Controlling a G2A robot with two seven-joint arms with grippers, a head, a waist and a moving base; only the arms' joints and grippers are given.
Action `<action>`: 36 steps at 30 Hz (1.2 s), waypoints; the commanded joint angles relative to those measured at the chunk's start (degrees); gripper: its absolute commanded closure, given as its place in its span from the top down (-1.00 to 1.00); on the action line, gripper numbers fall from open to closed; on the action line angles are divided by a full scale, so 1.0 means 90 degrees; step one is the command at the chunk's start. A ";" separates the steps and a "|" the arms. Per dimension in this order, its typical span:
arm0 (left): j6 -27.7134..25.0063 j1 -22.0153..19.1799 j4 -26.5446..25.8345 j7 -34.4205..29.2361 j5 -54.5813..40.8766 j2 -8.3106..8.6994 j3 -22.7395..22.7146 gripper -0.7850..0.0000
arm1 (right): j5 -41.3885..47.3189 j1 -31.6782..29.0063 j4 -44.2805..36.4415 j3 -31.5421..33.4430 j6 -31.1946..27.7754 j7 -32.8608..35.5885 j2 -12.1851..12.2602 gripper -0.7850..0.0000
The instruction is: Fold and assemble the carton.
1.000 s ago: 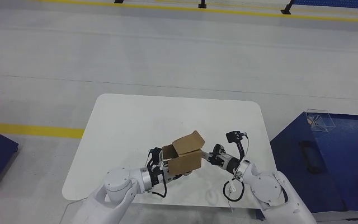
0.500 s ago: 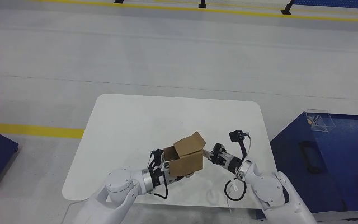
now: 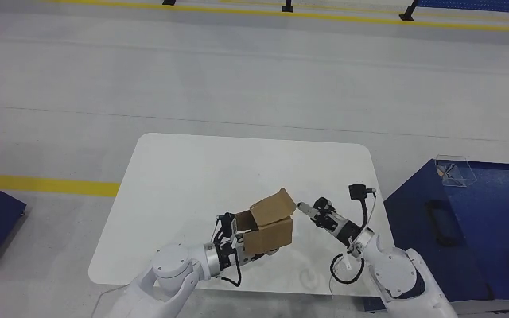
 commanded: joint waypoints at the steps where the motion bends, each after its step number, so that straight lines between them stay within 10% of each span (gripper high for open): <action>1: 0.0005 0.0000 0.0001 0.0003 -0.0001 0.0000 0.0001 -1.00 | 0.0485 -0.0183 -0.0017 0.0376 -0.0173 -0.0229 0.0009 1.00; 11: 0.0290 0.0024 -0.0200 0.0311 0.0085 0.0007 -0.0030 -1.00 | 0.1166 -0.0411 -0.0015 0.0685 -0.0280 -0.0383 0.0006 1.00; 17: 0.3061 0.0322 -0.1723 0.3727 -0.1862 -0.0212 -0.0154 -1.00 | 0.1166 -0.0411 -0.0015 0.0685 -0.0280 -0.0383 0.0006 1.00; 20: 0.3203 0.0540 -0.1894 0.6299 -0.4207 -0.0501 -0.0124 -1.00 | 0.1166 -0.0411 -0.0015 0.0685 -0.0280 -0.0383 0.0006 1.00; 25: 0.1478 -0.0027 -0.2070 1.0219 -0.7422 -0.0965 0.0681 -1.00 | 0.1166 -0.0411 -0.0015 0.0685 -0.0280 -0.0383 0.0006 1.00; 36: -0.2372 -0.2121 -0.0213 1.2792 -0.8317 -0.1681 0.1679 -1.00 | 0.1166 -0.0411 -0.0015 0.0685 -0.0280 -0.0383 0.0006 1.00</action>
